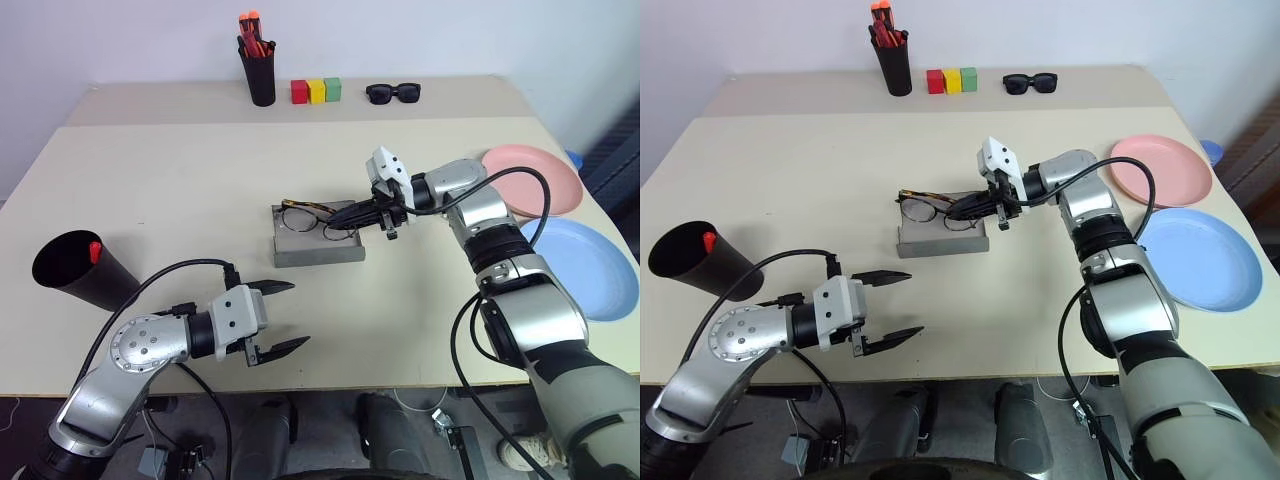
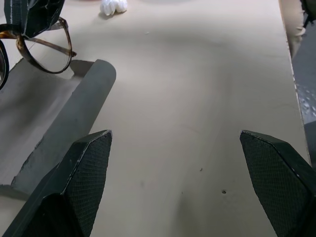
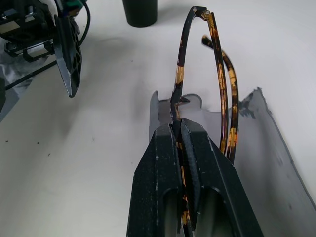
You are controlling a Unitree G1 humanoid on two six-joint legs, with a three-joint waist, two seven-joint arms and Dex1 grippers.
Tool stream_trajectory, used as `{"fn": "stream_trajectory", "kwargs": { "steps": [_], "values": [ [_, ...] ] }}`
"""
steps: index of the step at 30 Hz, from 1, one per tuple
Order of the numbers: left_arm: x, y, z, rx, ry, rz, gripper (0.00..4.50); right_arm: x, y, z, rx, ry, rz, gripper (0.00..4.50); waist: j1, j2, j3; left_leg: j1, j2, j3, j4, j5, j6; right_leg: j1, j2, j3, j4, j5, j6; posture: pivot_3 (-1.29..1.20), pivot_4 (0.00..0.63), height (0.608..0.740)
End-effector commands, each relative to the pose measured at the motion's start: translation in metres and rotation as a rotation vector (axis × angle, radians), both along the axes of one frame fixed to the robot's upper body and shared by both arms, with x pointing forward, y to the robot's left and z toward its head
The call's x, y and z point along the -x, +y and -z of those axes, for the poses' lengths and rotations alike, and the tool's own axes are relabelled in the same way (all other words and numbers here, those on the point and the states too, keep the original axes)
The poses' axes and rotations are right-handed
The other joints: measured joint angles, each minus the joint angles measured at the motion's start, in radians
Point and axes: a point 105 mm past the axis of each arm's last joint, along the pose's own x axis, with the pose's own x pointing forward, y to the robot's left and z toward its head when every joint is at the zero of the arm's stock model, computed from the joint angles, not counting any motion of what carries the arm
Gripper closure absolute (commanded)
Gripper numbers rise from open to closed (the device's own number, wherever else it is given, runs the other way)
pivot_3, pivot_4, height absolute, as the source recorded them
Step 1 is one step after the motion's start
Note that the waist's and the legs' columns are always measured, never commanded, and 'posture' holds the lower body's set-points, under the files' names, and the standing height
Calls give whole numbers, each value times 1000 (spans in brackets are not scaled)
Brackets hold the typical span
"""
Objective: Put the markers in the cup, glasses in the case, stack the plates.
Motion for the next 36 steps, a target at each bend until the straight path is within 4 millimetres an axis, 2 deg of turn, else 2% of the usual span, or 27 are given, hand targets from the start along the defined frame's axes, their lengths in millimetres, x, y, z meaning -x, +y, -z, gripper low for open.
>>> {"fn": "stream_trajectory", "kwargs": {
  "steps": [1,18,29,33,35,36],
  "values": [
    [3,-3,-9,1,-45,17,256,-2,5,-11,-12,-40,-20,4427,0,0,0,0,0,0,0,0,0,0,0,0,0,0,0,0,150,740],
    [5,-5,-11,3,-52,11,256,-6,7,10,46,-10,-5,4427,-3,0,0,0,0,1,-1,1,-1,-2,2,0,2,0,-1,0,150,740],
    [8,-6,-11,8,-45,-1,256,-3,-3,29,143,41,-11,4427,-7,0,0,0,1,1,-1,1,-1,-2,2,0,3,0,-1,0,150,740],
    [8,-7,-11,12,-42,-3,256,-4,-1,29,135,32,0,3102,-14,0,0,0,1,1,-1,1,-1,-2,2,0,5,0,-1,0,150,740],
    [8,-7,-10,13,-40,-4,256,-5,-1,29,134,32,3,2055,-20,0,0,0,1,0,-1,1,-2,-2,2,0,6,0,-1,0,150,740],
    [9,-7,-10,13,-40,-4,256,-5,-1,29,135,33,3,1682,-22,0,0,0,1,0,-1,1,-2,-2,2,0,6,0,-1,0,150,740]
  ]
}}
